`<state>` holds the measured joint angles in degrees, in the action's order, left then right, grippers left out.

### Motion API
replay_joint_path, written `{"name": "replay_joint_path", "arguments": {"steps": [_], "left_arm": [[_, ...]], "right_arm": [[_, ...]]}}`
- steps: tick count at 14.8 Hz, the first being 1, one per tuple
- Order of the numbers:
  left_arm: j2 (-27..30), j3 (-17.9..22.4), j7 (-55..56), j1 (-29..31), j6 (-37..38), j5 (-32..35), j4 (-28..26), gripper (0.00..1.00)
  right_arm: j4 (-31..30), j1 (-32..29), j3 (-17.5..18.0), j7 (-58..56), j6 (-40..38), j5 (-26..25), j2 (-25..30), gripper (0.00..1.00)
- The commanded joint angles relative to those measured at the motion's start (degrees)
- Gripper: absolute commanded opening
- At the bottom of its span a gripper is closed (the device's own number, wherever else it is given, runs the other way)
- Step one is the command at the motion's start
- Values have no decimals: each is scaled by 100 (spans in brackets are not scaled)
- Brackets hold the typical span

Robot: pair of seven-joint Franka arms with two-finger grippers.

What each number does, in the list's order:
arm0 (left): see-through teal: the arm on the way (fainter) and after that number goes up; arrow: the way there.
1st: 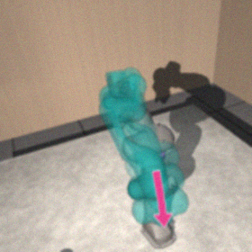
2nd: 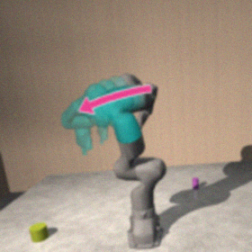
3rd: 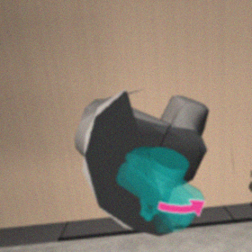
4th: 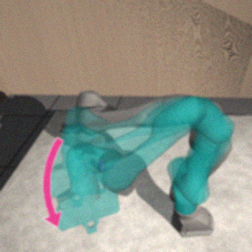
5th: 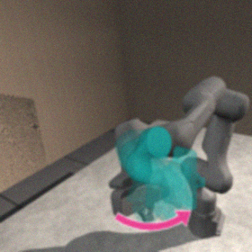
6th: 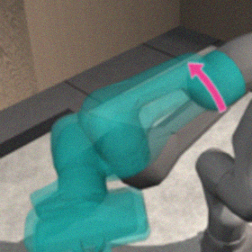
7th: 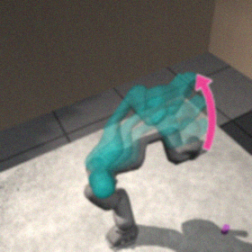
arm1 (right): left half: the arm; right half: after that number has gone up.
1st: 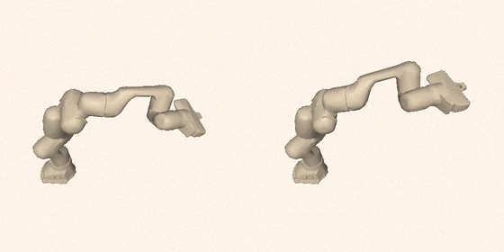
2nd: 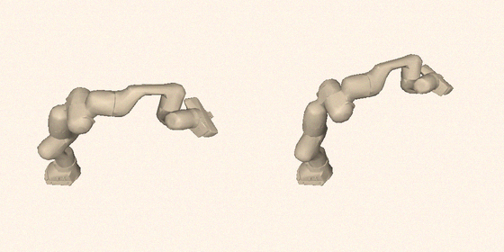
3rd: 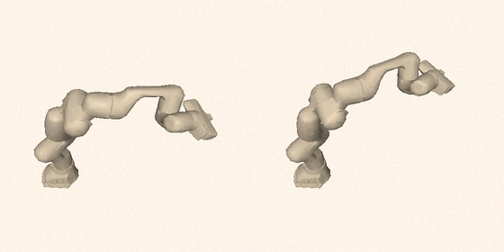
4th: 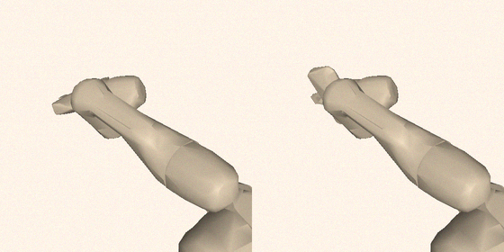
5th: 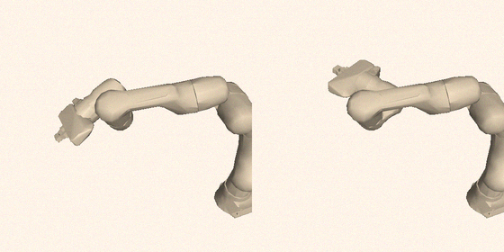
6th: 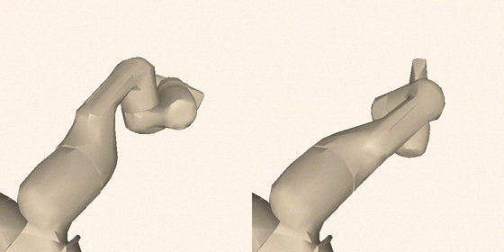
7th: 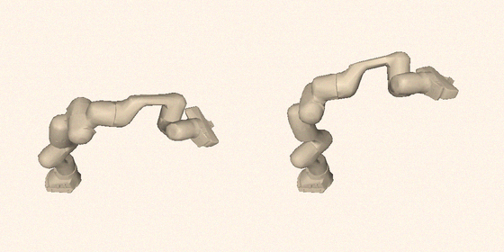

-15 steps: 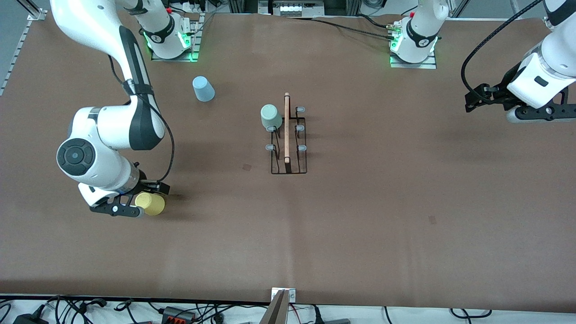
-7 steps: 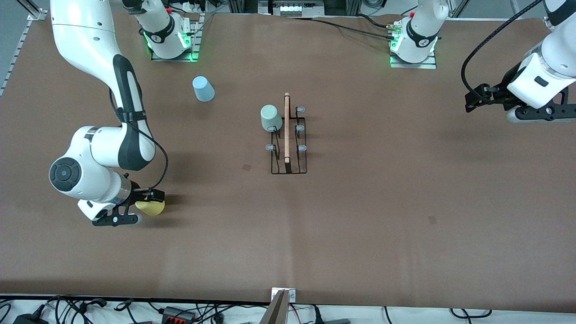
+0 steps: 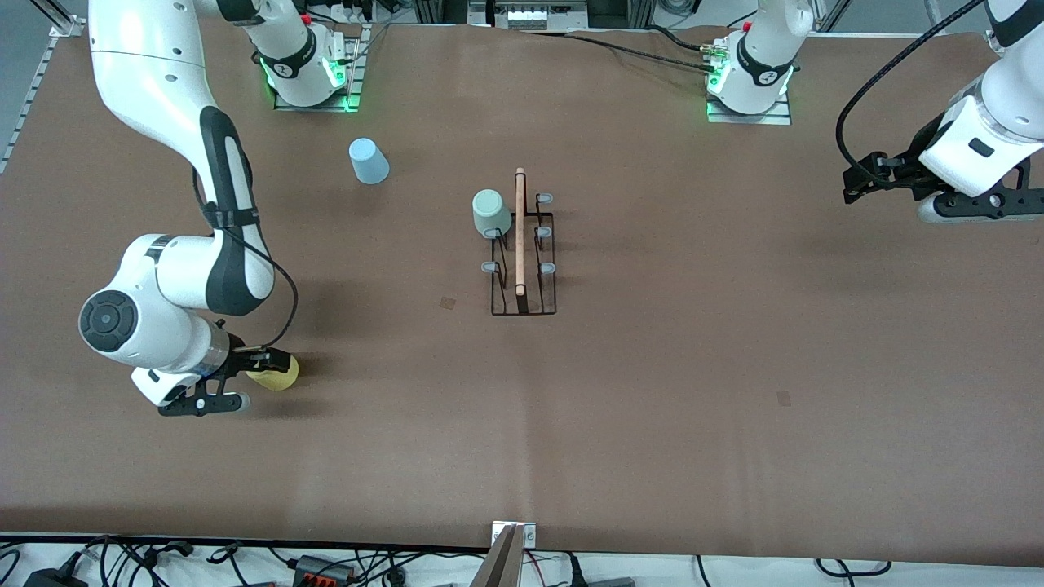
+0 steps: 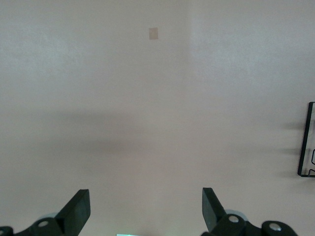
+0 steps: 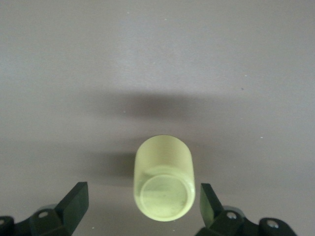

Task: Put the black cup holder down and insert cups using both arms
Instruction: 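Grasp the yellow cup with the right gripper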

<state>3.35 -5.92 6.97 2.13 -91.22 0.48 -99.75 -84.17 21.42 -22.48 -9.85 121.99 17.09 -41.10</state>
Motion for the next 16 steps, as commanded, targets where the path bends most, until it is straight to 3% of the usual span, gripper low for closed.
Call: {"name": "replay_joint_path", "arguments": {"steps": [1, 16], "left_arm": [[-54, 12, -108, -11, 43, 49, 140, 100], [-54, 12, -108, -11, 43, 49, 140, 100]], "right_arm": [[103, -129, 59, -176, 0, 110, -100, 100], [137, -138, 59, -219, 44, 92, -469, 100]]}}
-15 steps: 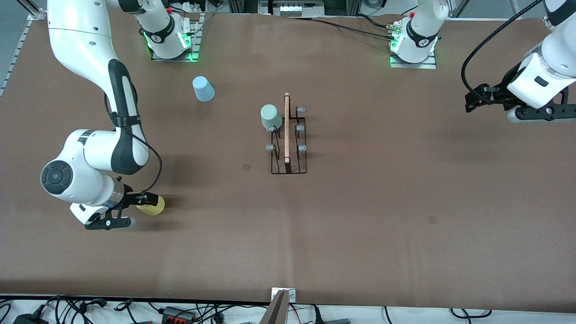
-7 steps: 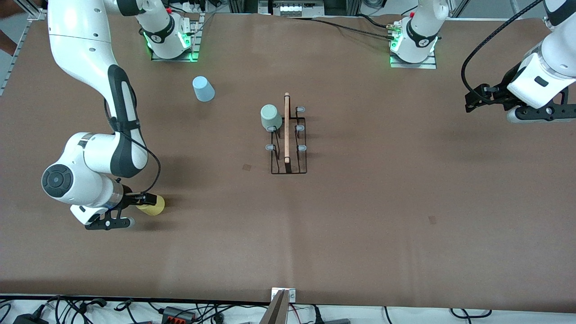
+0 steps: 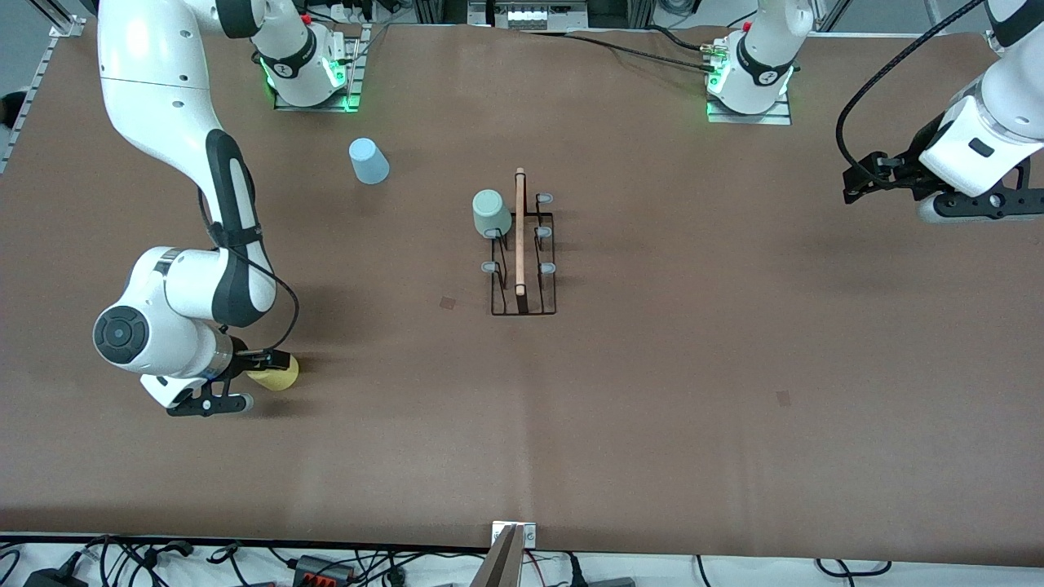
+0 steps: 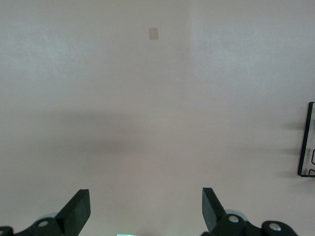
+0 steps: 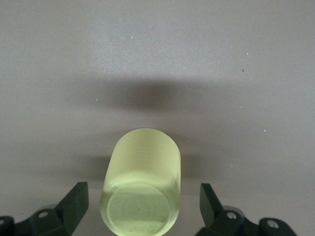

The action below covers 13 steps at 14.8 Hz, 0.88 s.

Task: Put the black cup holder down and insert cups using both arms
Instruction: 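Grasp the yellow cup with the right gripper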

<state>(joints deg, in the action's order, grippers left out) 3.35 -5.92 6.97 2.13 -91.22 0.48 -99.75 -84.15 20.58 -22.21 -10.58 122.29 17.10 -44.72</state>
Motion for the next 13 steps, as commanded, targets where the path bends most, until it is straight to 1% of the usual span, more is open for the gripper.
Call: {"name": "replay_joint_path", "arguments": {"steps": [1, 7, 9, 10, 12, 13], "left_arm": [[-54, 12, -108, -11, 43, 49, 140, 100], [-54, 12, -108, -11, 43, 49, 140, 100], [-54, 12, -108, -11, 43, 49, 140, 100], [-54, 12, -108, -11, 43, 49, 140, 100], [-54, 12, -108, -11, 43, 49, 140, 100], [-54, 12, -108, -11, 43, 49, 140, 100]], "right_arm": [[135, -54, 33, -198, 14, 91, -107, 100], [135, -27, 42, -216, 14, 109, -151, 100], [135, -27, 42, -234, 14, 100, -160, 90], [135, -27, 42, -242, 14, 100, -160, 82], [144, -36, 42, -321, 14, 109, -151, 57], [144, -45, 42, -400, -4, 126, -125, 49]]}}
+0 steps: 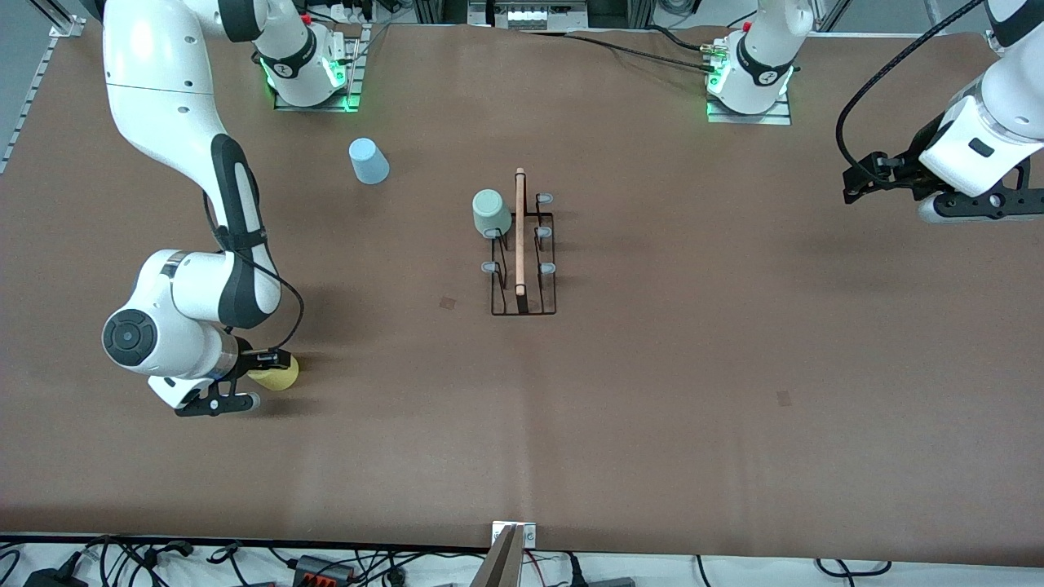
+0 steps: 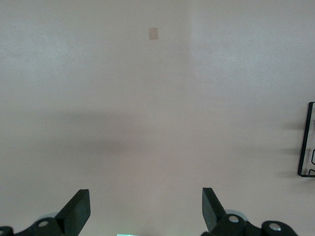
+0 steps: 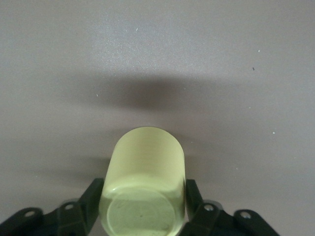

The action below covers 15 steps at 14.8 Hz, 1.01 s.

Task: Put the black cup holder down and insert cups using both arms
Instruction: 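Grasp the yellow cup with the right gripper, then carry the yellow cup to the holder and hang it on a hook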

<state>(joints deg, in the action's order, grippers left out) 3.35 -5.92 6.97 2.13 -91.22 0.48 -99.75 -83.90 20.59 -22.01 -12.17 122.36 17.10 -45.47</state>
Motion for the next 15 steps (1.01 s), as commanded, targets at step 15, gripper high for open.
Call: {"name": "replay_joint_path", "arguments": {"steps": [15], "left_arm": [[-54, 12, -108, -11, 43, 49, 140, 100]], "right_arm": [[1613, 857, 21, 1082, -2312, 425, 829, 39]]}}
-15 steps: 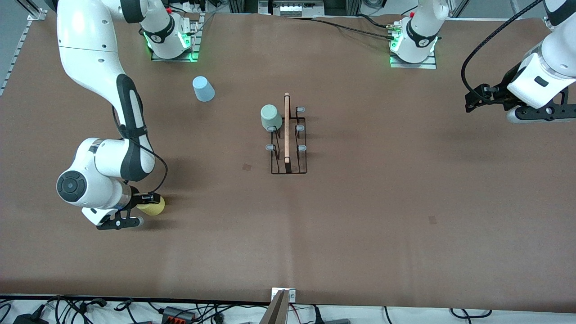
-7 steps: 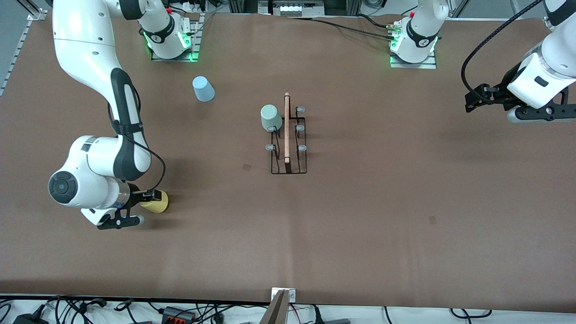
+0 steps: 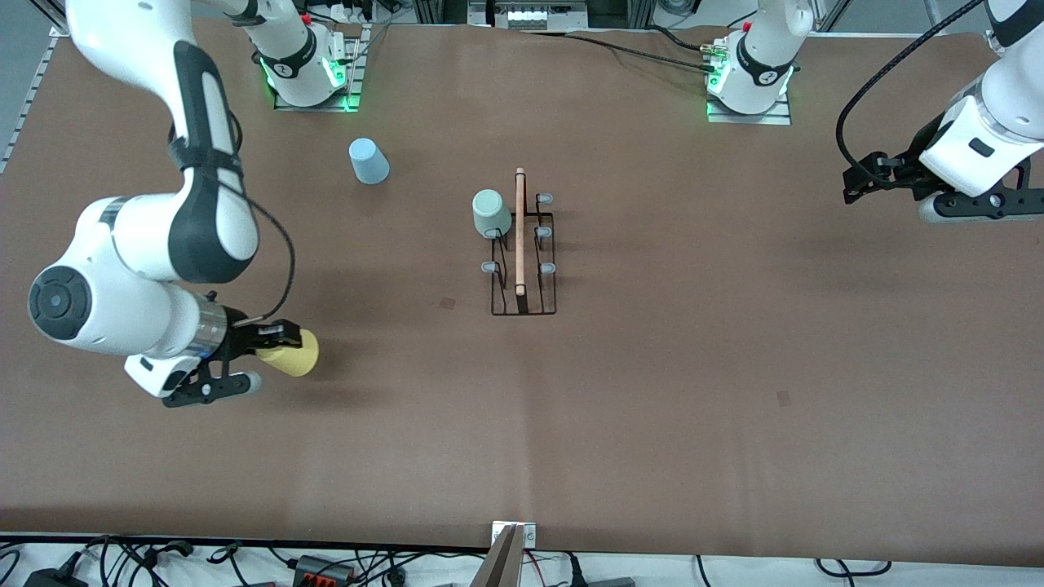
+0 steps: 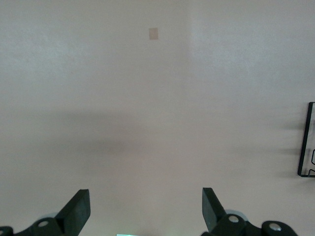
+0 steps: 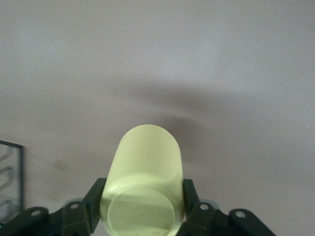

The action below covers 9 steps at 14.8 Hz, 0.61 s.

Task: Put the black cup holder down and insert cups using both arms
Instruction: 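Carry the yellow cup to the holder and hang it on a hook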

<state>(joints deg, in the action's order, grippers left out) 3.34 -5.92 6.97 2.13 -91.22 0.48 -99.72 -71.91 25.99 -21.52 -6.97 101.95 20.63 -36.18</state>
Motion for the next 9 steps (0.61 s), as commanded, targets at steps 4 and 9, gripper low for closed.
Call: {"name": "replay_joint_path", "arguments": {"steps": [4, 9], "left_arm": [[-53, 12, -108, -11, 43, 49, 137, 100], [-53, 12, -108, -11, 34, 40, 137, 100]], "right_arm": [[485, 986, -28, 1530, -395, 73, -100, 39], [538, 1716, 16, 2664, -290, 82, -152, 39]]}}
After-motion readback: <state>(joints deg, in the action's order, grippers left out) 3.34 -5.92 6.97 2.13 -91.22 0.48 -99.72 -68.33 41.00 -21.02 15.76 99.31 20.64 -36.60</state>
